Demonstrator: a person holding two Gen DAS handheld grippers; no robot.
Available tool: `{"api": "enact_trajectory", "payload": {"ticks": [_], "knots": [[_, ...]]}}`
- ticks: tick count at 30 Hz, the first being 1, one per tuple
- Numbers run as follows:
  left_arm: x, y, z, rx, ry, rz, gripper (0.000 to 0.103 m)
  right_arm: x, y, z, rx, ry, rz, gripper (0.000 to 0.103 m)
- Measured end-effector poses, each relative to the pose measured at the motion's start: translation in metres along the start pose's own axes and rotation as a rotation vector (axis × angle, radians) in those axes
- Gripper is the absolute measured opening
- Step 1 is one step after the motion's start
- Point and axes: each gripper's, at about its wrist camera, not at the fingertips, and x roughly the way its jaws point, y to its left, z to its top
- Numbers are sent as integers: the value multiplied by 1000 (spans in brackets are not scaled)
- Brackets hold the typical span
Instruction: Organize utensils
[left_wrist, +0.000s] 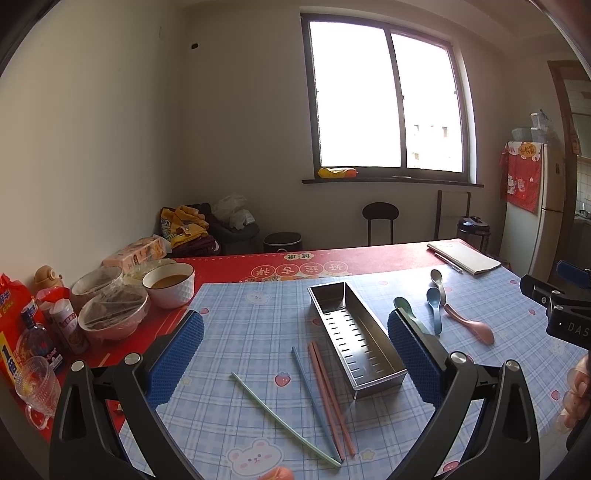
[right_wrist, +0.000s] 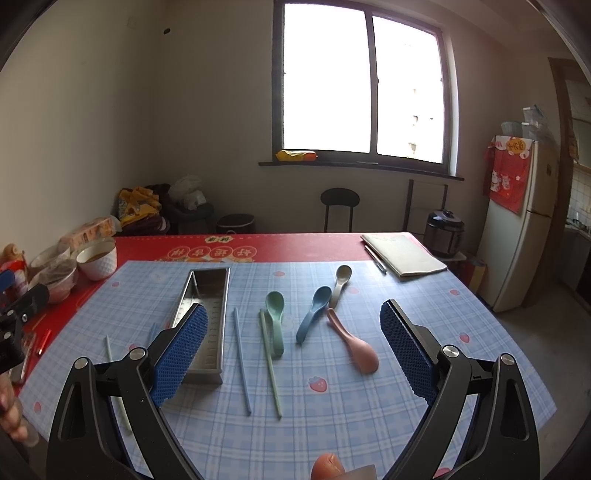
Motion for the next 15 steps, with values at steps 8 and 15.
{"api": "enact_trajectory", "payload": {"ticks": [8,15], "knots": [[2,2,0,-11,9,3,98,2,-1,-2,2,6,2,91],[7,4,-4,-23,28,-18,98,6,-2,-4,7,18,5,91]]}}
